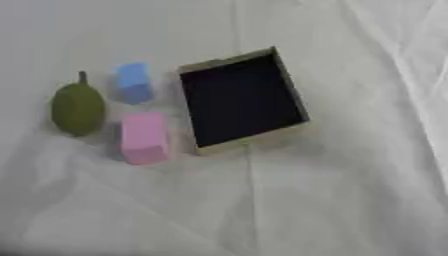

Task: Pick up objects on the table and place them in the box.

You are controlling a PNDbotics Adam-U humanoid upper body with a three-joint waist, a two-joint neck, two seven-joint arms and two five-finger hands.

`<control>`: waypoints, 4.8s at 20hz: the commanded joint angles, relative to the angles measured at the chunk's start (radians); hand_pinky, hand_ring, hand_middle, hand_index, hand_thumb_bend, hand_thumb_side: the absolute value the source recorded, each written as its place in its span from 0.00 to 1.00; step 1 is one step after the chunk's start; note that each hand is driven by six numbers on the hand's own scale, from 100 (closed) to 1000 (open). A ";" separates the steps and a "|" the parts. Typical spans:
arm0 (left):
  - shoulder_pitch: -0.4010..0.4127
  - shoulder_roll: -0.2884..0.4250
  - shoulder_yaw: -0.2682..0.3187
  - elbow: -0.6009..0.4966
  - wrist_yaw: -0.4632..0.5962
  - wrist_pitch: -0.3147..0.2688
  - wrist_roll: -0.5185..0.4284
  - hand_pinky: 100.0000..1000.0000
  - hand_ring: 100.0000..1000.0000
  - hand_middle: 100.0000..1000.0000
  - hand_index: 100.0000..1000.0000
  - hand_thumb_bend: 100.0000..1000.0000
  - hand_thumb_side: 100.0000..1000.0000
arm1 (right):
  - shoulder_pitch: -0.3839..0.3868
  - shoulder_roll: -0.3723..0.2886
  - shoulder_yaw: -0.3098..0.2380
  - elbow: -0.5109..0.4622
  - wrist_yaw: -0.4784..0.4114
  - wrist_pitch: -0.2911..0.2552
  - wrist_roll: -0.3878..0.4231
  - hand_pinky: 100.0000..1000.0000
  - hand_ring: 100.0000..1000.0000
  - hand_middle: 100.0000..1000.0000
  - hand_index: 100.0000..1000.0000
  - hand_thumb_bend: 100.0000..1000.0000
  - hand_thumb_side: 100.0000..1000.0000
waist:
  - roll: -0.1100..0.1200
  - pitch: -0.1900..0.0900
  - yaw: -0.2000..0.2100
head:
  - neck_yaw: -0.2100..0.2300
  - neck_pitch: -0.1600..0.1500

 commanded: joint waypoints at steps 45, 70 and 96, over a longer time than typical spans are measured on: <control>-0.428 0.458 -0.276 0.304 -0.086 0.518 -0.904 0.95 0.89 0.85 0.96 0.62 0.19 | -0.018 -0.037 0.025 -0.020 -0.005 0.029 0.044 0.86 0.93 0.61 0.78 0.00 0.58 | 0.065 -0.002 -0.041 | 0.013 0.008; -0.645 0.252 -0.395 0.543 -0.177 0.469 -0.962 0.69 0.59 0.49 0.65 0.06 0.00 | -0.036 -0.012 0.031 -0.020 -0.013 0.047 0.058 0.86 0.94 0.61 0.79 0.00 0.58 | 0.073 0.022 -0.073 | 0.030 -0.012; -0.895 0.161 -0.328 0.149 -0.091 0.508 -1.003 0.67 0.55 0.47 0.61 0.00 0.00 | -0.011 -0.026 0.029 -0.020 -0.017 0.046 0.055 0.86 0.93 0.61 0.79 0.00 0.58 | 0.076 -0.015 -0.058 | 0.013 0.011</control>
